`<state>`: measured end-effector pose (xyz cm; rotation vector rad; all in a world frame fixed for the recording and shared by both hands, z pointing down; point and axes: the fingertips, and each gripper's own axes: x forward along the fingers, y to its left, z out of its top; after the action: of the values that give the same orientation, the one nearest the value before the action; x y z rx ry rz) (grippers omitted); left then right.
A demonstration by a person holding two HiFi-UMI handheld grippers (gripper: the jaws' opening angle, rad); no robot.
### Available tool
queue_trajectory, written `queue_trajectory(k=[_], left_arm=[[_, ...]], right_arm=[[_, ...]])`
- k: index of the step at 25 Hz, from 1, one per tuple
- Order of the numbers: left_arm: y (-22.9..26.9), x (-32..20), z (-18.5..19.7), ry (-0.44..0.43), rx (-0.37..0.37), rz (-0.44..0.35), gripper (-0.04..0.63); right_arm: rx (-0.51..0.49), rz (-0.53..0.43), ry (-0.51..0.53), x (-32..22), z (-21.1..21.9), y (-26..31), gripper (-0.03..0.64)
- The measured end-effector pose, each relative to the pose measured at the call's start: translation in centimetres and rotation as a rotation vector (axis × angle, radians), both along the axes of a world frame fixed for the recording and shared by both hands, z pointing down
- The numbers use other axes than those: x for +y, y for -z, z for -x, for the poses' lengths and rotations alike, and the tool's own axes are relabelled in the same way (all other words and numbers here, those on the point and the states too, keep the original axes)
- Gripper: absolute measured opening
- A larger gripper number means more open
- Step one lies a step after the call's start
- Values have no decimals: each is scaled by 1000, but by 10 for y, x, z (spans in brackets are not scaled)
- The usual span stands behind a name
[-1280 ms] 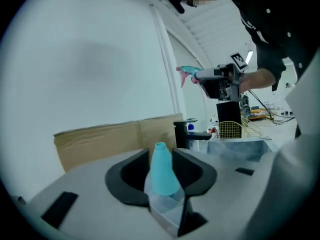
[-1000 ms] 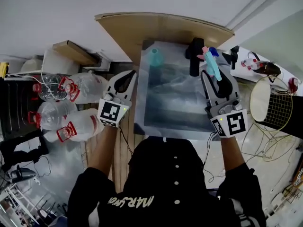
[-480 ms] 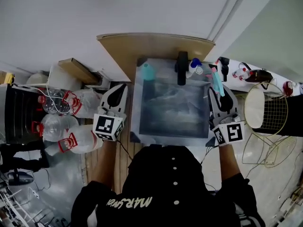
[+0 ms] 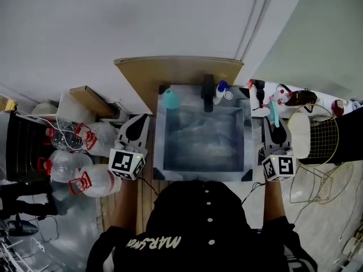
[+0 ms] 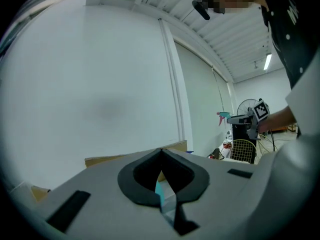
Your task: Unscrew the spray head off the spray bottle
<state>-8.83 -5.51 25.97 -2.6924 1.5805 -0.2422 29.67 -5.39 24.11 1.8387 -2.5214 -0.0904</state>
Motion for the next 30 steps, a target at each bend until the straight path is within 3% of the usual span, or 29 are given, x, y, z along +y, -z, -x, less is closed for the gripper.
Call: queue_trajectory(k=[12,30], left_arm=[[4,2,-5,11,-73,-38,25],[3,7,-11,24,-75,-36,25]], right_arm=[[-6,-13,-25,0,-3,2,150],[-1,-28,36,-3,15,6,150]])
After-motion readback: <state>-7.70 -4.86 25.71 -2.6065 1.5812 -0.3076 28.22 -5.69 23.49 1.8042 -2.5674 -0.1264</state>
